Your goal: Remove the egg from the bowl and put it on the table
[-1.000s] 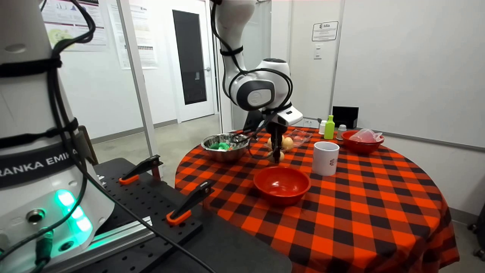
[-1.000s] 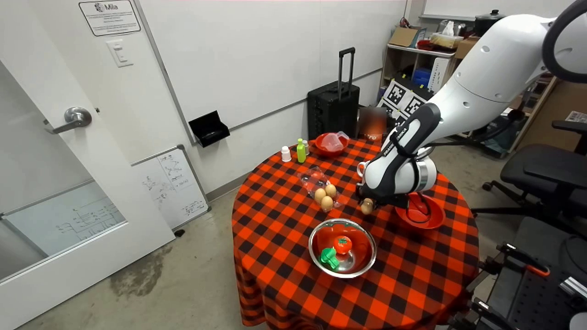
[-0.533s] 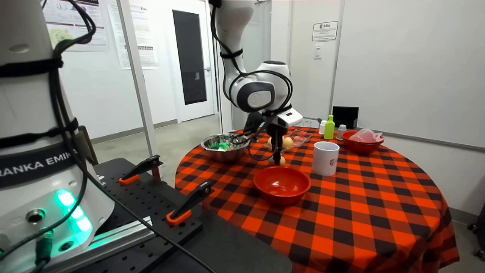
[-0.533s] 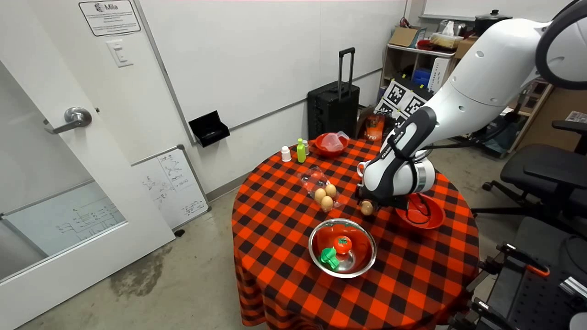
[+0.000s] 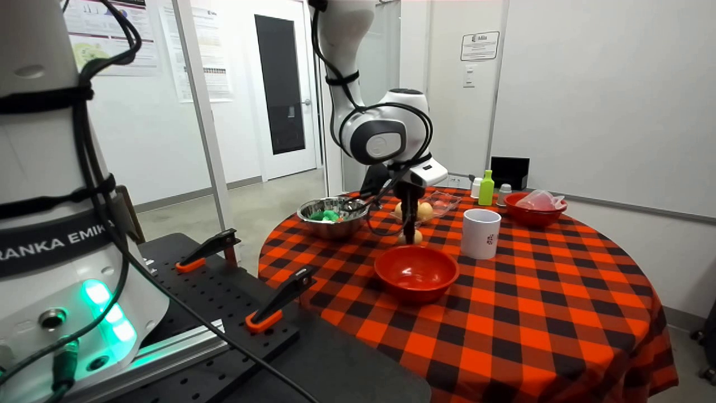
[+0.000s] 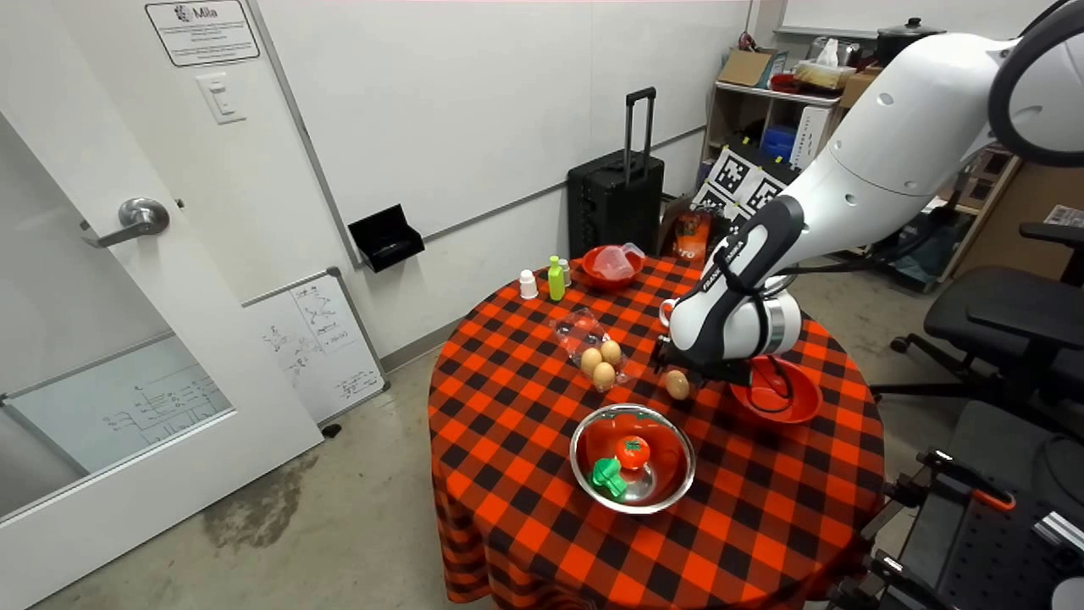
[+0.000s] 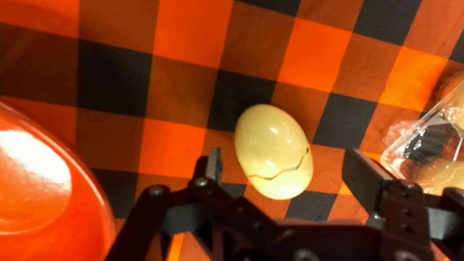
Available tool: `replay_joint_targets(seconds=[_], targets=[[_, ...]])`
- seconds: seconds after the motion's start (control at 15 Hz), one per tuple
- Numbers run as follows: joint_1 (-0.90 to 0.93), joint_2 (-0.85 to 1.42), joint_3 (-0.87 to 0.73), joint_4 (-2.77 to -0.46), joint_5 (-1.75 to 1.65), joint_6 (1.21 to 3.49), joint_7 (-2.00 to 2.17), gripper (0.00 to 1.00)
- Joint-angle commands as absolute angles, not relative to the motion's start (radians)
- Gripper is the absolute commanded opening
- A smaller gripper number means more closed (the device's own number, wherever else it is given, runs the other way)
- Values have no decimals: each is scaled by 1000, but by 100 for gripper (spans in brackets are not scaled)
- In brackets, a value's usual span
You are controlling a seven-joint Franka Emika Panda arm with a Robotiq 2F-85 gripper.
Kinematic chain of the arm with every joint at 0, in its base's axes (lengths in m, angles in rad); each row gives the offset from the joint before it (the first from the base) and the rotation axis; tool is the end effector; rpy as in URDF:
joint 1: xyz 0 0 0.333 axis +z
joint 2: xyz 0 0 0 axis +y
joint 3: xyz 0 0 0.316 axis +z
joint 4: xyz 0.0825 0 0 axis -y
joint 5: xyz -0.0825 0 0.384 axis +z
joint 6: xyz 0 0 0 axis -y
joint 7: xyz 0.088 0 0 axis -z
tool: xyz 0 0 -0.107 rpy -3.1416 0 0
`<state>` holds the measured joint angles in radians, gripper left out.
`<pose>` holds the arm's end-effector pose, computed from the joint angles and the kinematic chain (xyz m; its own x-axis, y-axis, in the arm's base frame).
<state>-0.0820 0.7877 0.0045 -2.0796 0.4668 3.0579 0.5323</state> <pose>0.5597 -0.0789 0.0594 0.4699 -0.8796 0.0738 -0.8596 -0.4750 -0.1882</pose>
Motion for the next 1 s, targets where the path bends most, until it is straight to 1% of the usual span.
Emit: replay_joint_targets(seconds=[0.0, 0.07, 0.13, 0.2, 0.33, 0.47, 0.53, 0.73, 0.93], targets=[[-74, 746, 2, -2094, 495, 3045, 534, 95], [-76, 726, 3, -2108, 499, 3046, 534, 97], [-79, 694, 7, -2131, 503, 3051, 529, 97], [-78, 668, 7, -2147, 506, 3056, 527, 100], [-76, 596, 7, -2192, 509, 3056, 522, 100], [-125, 516, 69, -2234, 524, 3038, 488, 100], [-85, 618, 19, -2155, 505, 3054, 517, 100], [-98, 539, 46, -2207, 518, 3050, 512, 100], [-100, 530, 47, -2222, 518, 3050, 511, 100]])
